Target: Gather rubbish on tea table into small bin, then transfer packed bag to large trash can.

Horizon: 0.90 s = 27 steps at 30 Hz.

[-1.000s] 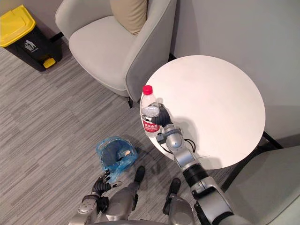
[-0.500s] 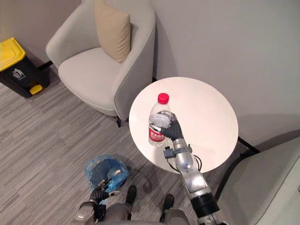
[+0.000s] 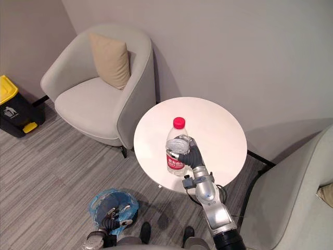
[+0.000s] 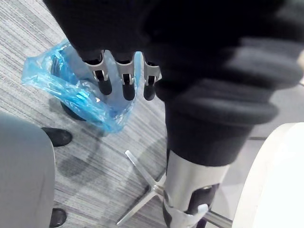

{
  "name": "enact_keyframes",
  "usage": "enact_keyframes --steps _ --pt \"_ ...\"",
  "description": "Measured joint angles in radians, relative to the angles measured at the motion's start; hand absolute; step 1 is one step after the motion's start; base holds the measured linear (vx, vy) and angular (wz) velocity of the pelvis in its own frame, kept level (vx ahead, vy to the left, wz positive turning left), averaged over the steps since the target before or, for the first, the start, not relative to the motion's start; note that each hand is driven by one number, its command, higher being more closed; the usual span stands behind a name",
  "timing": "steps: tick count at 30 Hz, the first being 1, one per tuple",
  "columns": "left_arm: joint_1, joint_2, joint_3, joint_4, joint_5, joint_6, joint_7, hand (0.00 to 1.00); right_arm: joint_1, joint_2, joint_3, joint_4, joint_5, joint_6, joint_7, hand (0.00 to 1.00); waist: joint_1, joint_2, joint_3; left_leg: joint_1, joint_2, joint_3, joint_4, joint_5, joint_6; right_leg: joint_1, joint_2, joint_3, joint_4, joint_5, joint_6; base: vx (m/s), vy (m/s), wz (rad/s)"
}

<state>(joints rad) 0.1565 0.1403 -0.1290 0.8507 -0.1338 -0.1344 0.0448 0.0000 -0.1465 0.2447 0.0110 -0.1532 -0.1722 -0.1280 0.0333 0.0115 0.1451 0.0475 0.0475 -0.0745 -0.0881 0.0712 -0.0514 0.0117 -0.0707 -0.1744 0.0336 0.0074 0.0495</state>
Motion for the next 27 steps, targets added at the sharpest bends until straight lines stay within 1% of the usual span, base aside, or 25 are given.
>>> enact_keyframes --steps 2,3,4,5,6,7,9,10,11,12,13,14,15,16,17,18,19,20,21,22,23,24,25,26,27 --pt "-0.001 0.0 -0.015 0.003 0.0 0.0 0.001 0.0 0.0 -0.003 0.002 0.0 -0.016 0.0 0.0 1.0 -0.003 0.003 -0.001 -0.002 0.002 0.004 0.003 -0.002 -0.003 -0.007 0.0 0.005 0.012 -0.002 0.001 -0.05 -0.005 -0.07" --pt "-0.002 0.002 -0.019 0.003 0.0 -0.001 0.0 0.0 -0.001 -0.004 0.002 0.0 -0.017 0.0 0.0 1.0 -0.002 0.005 -0.001 -0.014 0.003 0.005 0.011 -0.004 -0.005 -0.025 -0.003 0.01 0.043 -0.012 -0.003 -0.08 -0.015 -0.06" --pt "-0.005 0.003 -0.023 0.004 -0.001 -0.001 0.0 0.0 -0.001 -0.011 0.003 -0.001 -0.02 0.0 -0.001 1.0 -0.002 0.004 -0.002 -0.041 -0.002 0.001 0.038 -0.014 -0.003 -0.076 -0.012 0.016 0.124 -0.048 -0.001 -0.09 -0.022 -0.01" --pt "-0.007 0.003 -0.027 0.004 -0.001 -0.001 0.0 0.0 -0.001 -0.011 0.002 -0.002 -0.024 0.0 -0.001 1.0 -0.002 0.003 -0.002 -0.053 -0.008 -0.005 0.05 -0.015 -0.003 -0.101 -0.015 0.019 0.169 -0.068 0.003 -0.08 -0.04 0.16" --pt "-0.011 0.003 -0.031 0.004 -0.001 -0.001 0.0 0.0 -0.001 -0.011 0.003 -0.002 -0.034 0.0 -0.002 1.0 -0.002 0.002 -0.002 -0.075 -0.022 -0.013 0.074 -0.017 0.0 -0.139 -0.031 0.039 0.246 -0.104 0.018 -0.05 -0.045 0.48" --pt "-0.015 0.002 -0.039 0.005 -0.001 -0.001 0.0 0.0 -0.001 -0.024 0.002 -0.002 -0.047 0.0 -0.003 1.0 -0.005 0.003 -0.002 -0.092 -0.039 -0.04 0.095 -0.018 0.0 -0.158 -0.044 0.059 0.302 -0.137 0.026 -0.05 -0.051 0.58" --pt "-0.017 0.002 -0.037 0.005 -0.001 -0.001 0.003 0.0 -0.001 -0.036 0.004 -0.004 -0.054 0.0 -0.004 1.0 -0.001 0.005 -0.003 -0.109 -0.047 -0.08 0.099 -0.018 0.001 -0.159 -0.044 0.066 0.322 -0.171 0.046 -0.08 -0.078 0.69" --pt "-0.015 0.0 -0.033 0.004 -0.002 -0.001 0.005 0.0 -0.001 -0.041 0.009 -0.014 -0.054 0.0 -0.004 1.0 0.011 0.014 -0.008 -0.128 -0.046 -0.106 0.1 -0.015 -0.002 -0.157 -0.028 0.064 0.304 -0.18 0.046 -0.1 -0.087 0.68" --pt "-0.015 -0.002 -0.033 0.004 -0.002 -0.001 0.005 0.0 0.0 -0.043 0.011 -0.024 -0.054 0.0 -0.005 1.0 0.009 0.021 -0.011 -0.143 -0.042 -0.124 0.104 -0.012 -0.003 -0.154 -0.019 0.066 0.291 -0.181 0.043 -0.07 -0.065 0.79" --pt "-0.018 -0.007 -0.029 0.003 -0.002 -0.001 0.005 0.0 0.0 -0.048 0.011 -0.049 -0.054 -0.001 -0.008 1.0 0.009 0.03 -0.011 -0.172 -0.031 -0.149 0.112 -0.003 -0.003 -0.155 0.0 0.065 0.276 -0.177 0.031 -0.05 -0.087 1.0" --pt "-0.019 -0.017 -0.021 0.003 -0.002 -0.001 0.009 0.0 -0.002 -0.058 0.01 -0.069 -0.054 -0.007 -0.02 1.0 0.012 0.04 -0.004 -0.205 -0.033 -0.187 0.126 0.009 -0.006 -0.163 0.017 0.055 0.279 -0.17 0.018 -0.04 -0.102 0.95" --pt "-0.017 -0.021 -0.021 0.002 -0.002 -0.001 0.011 0.0 -0.003 -0.059 0.009 -0.071 -0.054 -0.01 -0.025 1.0 0.013 0.044 -0.002 -0.212 -0.033 -0.196 0.129 0.014 -0.006 -0.164 0.019 0.044 0.279 -0.164 0.003 -0.05 -0.116 0.77" --pt "-0.018 -0.03 -0.018 -0.004 -0.012 -0.001 0.016 0.0 -0.004 -0.06 0.004 -0.071 -0.054 -0.01 -0.029 1.0 0.03 0.055 0.003 -0.224 -0.027 -0.193 0.124 0.021 0.019 -0.163 0.021 0.016 0.274 -0.148 -0.025 -0.05 -0.087 0.63" --pt "-0.017 -0.037 -0.018 -0.009 -0.012 -0.001 0.022 0.0 -0.002 -0.057 0.004 -0.067 -0.054 -0.006 -0.035 1.0 0.038 0.063 0.004 -0.233 -0.001 -0.092 0.106 -0.027 0.116 -0.147 0.02 -0.019 0.235 -0.124 -0.047 -0.06 -0.068 0.67" --pt "-0.018 -0.037 -0.017 -0.008 -0.012 -0.001 0.023 0.0 -0.003 -0.057 0.004 -0.067 -0.054 -0.005 -0.035 1.0 0.037 0.06 0.003 -0.233 0.005 -0.032 0.095 -0.062 0.155 -0.136 0.014 -0.027 0.205 -0.109 -0.053 -0.08 -0.027 0.86" --pt "-0.029 -0.037 -0.017 -0.007 -0.012 -0.001 0.022 0.0 -0.012 -0.055 -0.003 -0.069 -0.053 -0.006 -0.045 1.0 0.032 0.049 0.011 -0.257 0.017 0.079 0.16 -0.097 0.167 -0.121 -0.02 -0.066 0.163 -0.089 -0.055 -0.1 0.008 0.92" --pt "-0.032 -0.043 -0.019 -0.014 -0.011 -0.001 0.021 0.0 -0.016 -0.061 -0.021 -0.067 -0.053 -0.006 -0.046 1.0 0.029 0.056 0.013 -0.29 0.037 0.176 0.261 -0.093 0.16 -0.118 -0.039 -0.107 0.161 -0.084 -0.059 -0.11 0.02 1.18" --pt "-0.025 -0.049 -0.019 -0.019 -0.011 -0.001 0.022 0.0 -0.01 -0.058 -0.049 -0.055 -0.053 -0.001 -0.048 1.0 0.022 0.054 0.013 -0.29 0.059 0.269 0.359 -0.095 0.162 -0.104 -0.057 -0.157 0.162 -0.088 -0.057 -0.08 0.015 0.97" --pt "-0.023 -0.051 -0.02 -0.021 -0.011 -0.001 0.022 0.0 -0.011 -0.057 -0.06 -0.052 -0.053 0.003 -0.05 1.0 0.01 0.056 0.012 -0.284 0.063 0.298 0.393 -0.097 0.165 -0.097 -0.069 -0.176 0.161 -0.09 -0.054 -0.04 0.035 1.08" --pt "-0.023 -0.053 -0.028 -0.024 -0.011 -0.001 0.022 0.0 -0.01 -0.056 -0.086 -0.051 -0.053 0.004 -0.055 1.0 -0.007 0.06 0.009 -0.26 0.068 0.355 0.431 -0.114 0.163 -0.082 -0.087 -0.215 0.156 -0.094 -0.05 -0.01 0.099 1.05" --pt "-0.02 -0.057 -0.034 -0.024 -0.01 -0.001 0.022 0.0 -0.01 -0.056 -0.107 -0.051 -0.054 0.004 -0.073 1.0 -0.02 0.071 0.002 -0.205 0.076 0.408 0.38 -0.134 0.105 -0.073 -0.093 -0.242 0.156 -0.096 -0.028 0.0 0.118 0.99" --pt "-0.017 -0.062 -0.035 -0.024 -0.01 0.0 0.022 0.0 -0.008 -0.057 -0.116 -0.051 -0.054 0.005 -0.077 1.0 -0.021 0.082 -0.004 -0.175 0.075 0.406 0.325 -0.132 0.062 -0.07 -0.086 -0.249 0.155 -0.093 -0.022 0.04 0.159 0.68" --pt "-0.025 -0.06 -0.037 -0.022 -0.009 0.001 0.023 0.0 -0.012 -0.05 -0.132 -0.036 -0.054 0.008 -0.087 1.0 -0.014 0.083 -0.01 -0.146 0.057 0.396 0.258 -0.12 0.039 -0.067 -0.084 -0.257 0.151 -0.088 -0.012 0.04 0.098 0.34" --pt "-0.019 -0.056 -0.039 -0.027 -0.009 -0.001 0.023 0.0 -0.012 -0.041 -0.131 -0.03 -0.054 0.013 -0.088 1.0 -0.012 0.074 -0.012 -0.142 0.05 0.39 0.246 -0.115 0.039 -0.06 -0.085 -0.255 0.14 -0.08 -0.001 0.03 0.113 0.38" --pt "-0.014 -0.045 -0.039 -0.022 -0.008 0.002 0.023 0.0 -0.011 -0.024 -0.124 -0.023 -0.054 0.021 -0.086 1.0 -0.011 0.053 -0.01 -0.129 0.038 0.376 0.234 -0.11 0.044 -0.033 -0.087 -0.262 0.113 -0.071 0.01 0.01 0.087 0.27"
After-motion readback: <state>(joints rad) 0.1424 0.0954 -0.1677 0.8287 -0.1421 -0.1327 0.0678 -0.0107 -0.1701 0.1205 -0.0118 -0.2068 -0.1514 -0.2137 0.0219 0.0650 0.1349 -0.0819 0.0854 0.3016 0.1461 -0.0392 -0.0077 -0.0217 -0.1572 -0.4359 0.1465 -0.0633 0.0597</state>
